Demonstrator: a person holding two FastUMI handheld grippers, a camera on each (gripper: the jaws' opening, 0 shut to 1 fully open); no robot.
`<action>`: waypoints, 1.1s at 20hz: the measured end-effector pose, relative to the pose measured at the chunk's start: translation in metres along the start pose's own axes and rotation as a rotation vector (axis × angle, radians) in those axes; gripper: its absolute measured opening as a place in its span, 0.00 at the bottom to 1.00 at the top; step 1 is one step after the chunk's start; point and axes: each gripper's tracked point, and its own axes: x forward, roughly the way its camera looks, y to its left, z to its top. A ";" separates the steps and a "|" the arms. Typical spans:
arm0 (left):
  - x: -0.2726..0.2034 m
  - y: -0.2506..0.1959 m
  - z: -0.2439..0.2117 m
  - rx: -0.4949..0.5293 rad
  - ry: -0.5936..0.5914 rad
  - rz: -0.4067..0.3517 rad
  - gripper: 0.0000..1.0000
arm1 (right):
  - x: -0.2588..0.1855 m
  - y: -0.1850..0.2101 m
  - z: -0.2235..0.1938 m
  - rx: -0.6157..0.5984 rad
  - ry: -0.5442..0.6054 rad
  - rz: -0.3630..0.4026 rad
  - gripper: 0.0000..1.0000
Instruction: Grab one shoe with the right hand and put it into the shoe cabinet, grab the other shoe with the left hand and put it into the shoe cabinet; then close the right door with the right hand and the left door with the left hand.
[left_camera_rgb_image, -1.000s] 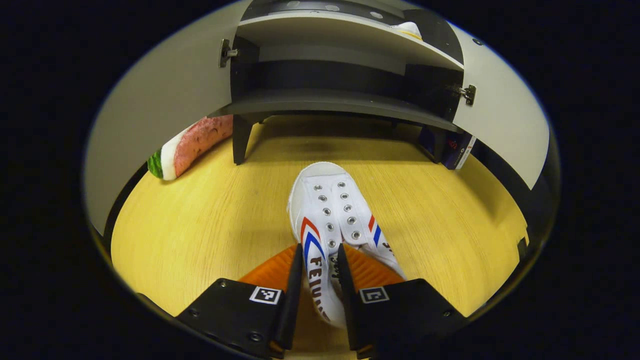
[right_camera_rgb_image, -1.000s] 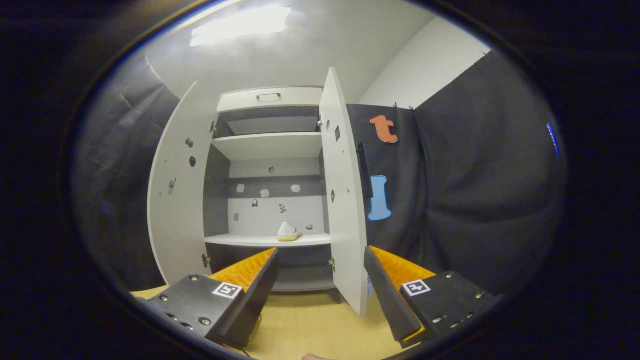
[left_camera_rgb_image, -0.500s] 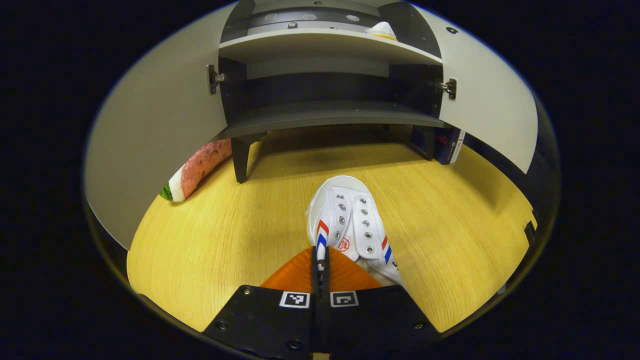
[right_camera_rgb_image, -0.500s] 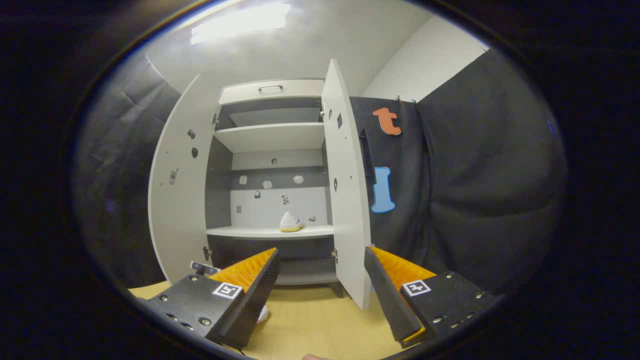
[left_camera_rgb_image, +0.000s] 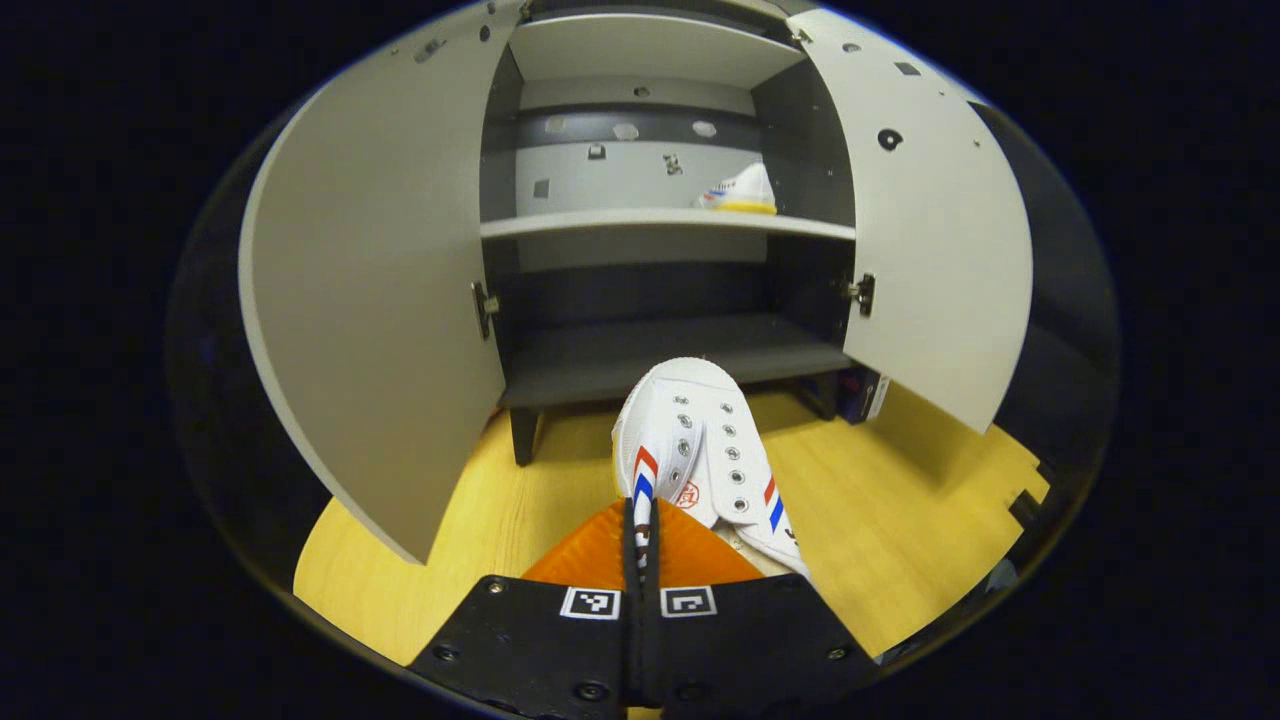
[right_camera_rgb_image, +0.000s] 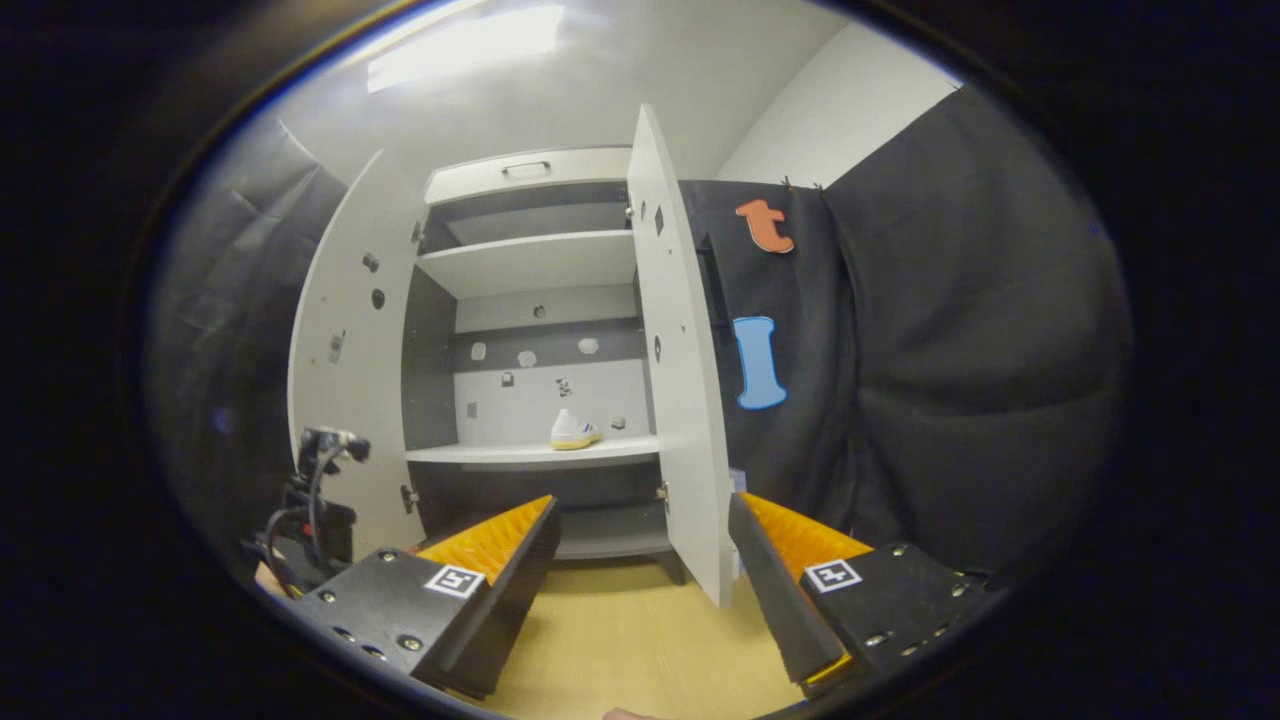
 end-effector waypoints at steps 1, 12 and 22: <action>-0.008 0.000 0.012 0.001 -0.029 0.002 0.00 | -0.001 0.002 0.001 -0.002 -0.002 0.008 1.00; -0.028 0.012 0.156 -0.001 -0.242 0.013 0.00 | -0.012 0.009 0.012 0.004 -0.025 0.045 1.00; 0.046 0.034 0.312 -0.054 -0.391 0.089 0.00 | -0.023 0.007 0.028 0.051 -0.055 0.083 1.00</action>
